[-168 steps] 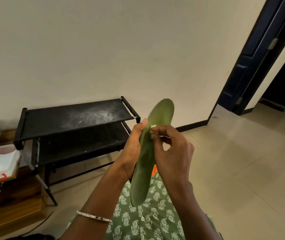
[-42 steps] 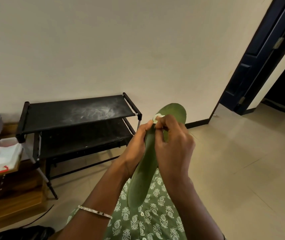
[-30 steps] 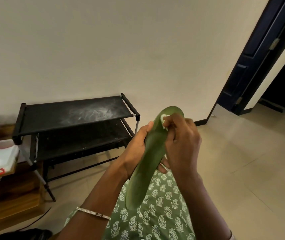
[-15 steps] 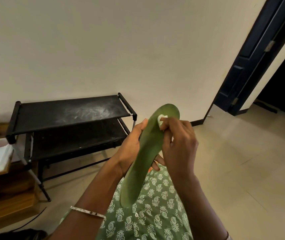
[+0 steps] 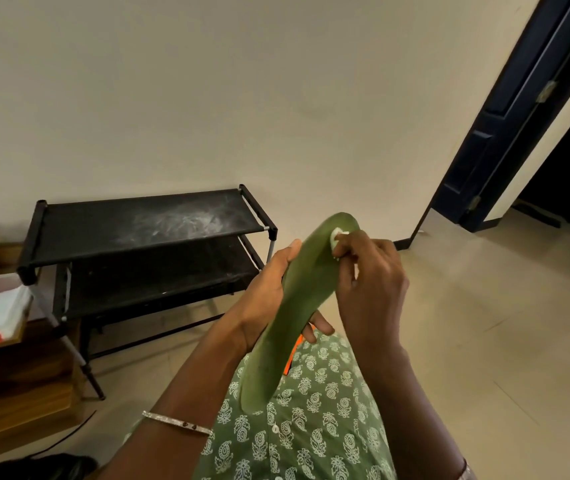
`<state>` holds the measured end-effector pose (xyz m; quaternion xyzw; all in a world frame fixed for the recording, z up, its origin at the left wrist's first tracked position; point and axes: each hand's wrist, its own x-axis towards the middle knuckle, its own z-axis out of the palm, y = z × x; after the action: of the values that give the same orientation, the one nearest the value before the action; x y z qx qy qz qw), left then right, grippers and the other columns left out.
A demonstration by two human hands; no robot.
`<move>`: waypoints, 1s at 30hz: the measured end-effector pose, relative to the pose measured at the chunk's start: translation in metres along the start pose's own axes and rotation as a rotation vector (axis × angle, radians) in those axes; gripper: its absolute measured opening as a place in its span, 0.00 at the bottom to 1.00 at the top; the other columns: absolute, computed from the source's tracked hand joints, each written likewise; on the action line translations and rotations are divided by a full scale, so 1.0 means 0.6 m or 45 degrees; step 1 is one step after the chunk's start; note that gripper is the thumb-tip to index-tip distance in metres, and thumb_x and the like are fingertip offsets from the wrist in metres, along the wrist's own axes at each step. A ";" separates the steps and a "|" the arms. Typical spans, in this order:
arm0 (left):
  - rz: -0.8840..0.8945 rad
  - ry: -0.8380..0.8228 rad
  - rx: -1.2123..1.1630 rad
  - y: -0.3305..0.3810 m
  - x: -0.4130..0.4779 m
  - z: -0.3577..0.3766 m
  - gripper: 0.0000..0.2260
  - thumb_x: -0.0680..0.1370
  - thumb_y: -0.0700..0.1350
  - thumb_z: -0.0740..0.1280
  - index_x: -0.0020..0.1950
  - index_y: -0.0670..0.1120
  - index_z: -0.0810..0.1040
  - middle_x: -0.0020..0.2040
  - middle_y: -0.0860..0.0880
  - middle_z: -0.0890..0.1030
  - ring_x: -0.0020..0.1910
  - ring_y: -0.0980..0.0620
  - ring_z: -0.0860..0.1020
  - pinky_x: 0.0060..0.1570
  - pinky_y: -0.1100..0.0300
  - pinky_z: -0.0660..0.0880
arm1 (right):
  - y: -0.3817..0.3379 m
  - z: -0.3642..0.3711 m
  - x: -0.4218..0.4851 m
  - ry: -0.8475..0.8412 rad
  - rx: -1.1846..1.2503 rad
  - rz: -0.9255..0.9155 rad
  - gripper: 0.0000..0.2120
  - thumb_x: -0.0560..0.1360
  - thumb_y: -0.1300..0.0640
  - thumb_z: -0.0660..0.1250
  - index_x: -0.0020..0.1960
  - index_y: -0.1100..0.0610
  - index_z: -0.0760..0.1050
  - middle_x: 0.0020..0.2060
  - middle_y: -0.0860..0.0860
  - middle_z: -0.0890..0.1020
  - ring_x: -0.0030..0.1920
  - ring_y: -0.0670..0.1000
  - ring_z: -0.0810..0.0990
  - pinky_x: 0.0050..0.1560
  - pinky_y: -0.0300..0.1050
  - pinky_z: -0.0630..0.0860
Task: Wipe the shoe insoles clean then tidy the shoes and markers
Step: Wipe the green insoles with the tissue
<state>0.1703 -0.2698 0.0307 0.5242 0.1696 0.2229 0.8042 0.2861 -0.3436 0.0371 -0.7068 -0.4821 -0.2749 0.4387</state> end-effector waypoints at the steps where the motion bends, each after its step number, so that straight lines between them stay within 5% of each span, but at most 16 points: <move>1: 0.006 0.006 0.012 -0.002 0.002 -0.002 0.24 0.84 0.59 0.49 0.51 0.57 0.84 0.49 0.37 0.82 0.30 0.39 0.81 0.26 0.56 0.77 | -0.001 -0.002 0.001 -0.007 0.005 -0.005 0.11 0.71 0.73 0.67 0.43 0.58 0.77 0.35 0.48 0.81 0.42 0.54 0.77 0.37 0.38 0.63; 6: 0.046 0.014 0.036 -0.002 0.000 -0.001 0.29 0.84 0.59 0.51 0.35 0.50 0.84 0.31 0.43 0.80 0.27 0.47 0.78 0.28 0.58 0.75 | -0.037 -0.007 -0.032 -0.098 0.111 -0.167 0.09 0.72 0.72 0.68 0.42 0.59 0.77 0.36 0.48 0.82 0.43 0.50 0.74 0.39 0.36 0.66; 12: -0.046 -0.002 0.007 -0.007 0.011 -0.012 0.33 0.78 0.66 0.53 0.66 0.41 0.76 0.44 0.34 0.81 0.31 0.38 0.81 0.27 0.56 0.77 | -0.004 -0.005 -0.007 -0.054 0.036 -0.063 0.10 0.71 0.72 0.68 0.42 0.58 0.77 0.35 0.47 0.81 0.41 0.52 0.76 0.36 0.40 0.66; 18: -0.043 0.039 0.034 -0.014 0.012 -0.015 0.30 0.82 0.65 0.50 0.68 0.44 0.74 0.43 0.34 0.81 0.31 0.38 0.81 0.27 0.55 0.77 | -0.009 -0.001 -0.012 -0.033 -0.004 0.016 0.10 0.72 0.71 0.67 0.42 0.57 0.77 0.34 0.46 0.80 0.40 0.53 0.75 0.34 0.44 0.69; 20: -0.013 0.042 0.037 -0.013 0.011 -0.012 0.28 0.82 0.64 0.50 0.63 0.46 0.77 0.41 0.34 0.81 0.30 0.39 0.80 0.27 0.56 0.77 | -0.018 0.001 -0.010 -0.031 0.034 0.030 0.10 0.72 0.71 0.67 0.42 0.56 0.76 0.34 0.45 0.80 0.41 0.51 0.75 0.35 0.42 0.68; 24: 0.060 0.056 0.019 -0.010 0.006 -0.007 0.29 0.84 0.58 0.51 0.34 0.50 0.83 0.29 0.47 0.78 0.26 0.52 0.76 0.28 0.60 0.74 | -0.048 0.001 -0.022 -0.064 0.145 -0.076 0.10 0.71 0.72 0.68 0.41 0.57 0.76 0.36 0.46 0.81 0.43 0.49 0.75 0.38 0.38 0.68; 30: 0.051 0.045 0.093 -0.005 0.008 -0.007 0.26 0.82 0.62 0.49 0.60 0.44 0.76 0.38 0.33 0.81 0.28 0.40 0.80 0.25 0.57 0.76 | -0.008 -0.001 -0.010 0.016 0.007 -0.003 0.08 0.73 0.69 0.69 0.42 0.57 0.77 0.35 0.47 0.81 0.42 0.51 0.76 0.36 0.40 0.64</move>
<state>0.1728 -0.2653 0.0263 0.5526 0.1812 0.2419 0.7767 0.2793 -0.3460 0.0343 -0.7031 -0.4810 -0.2786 0.4434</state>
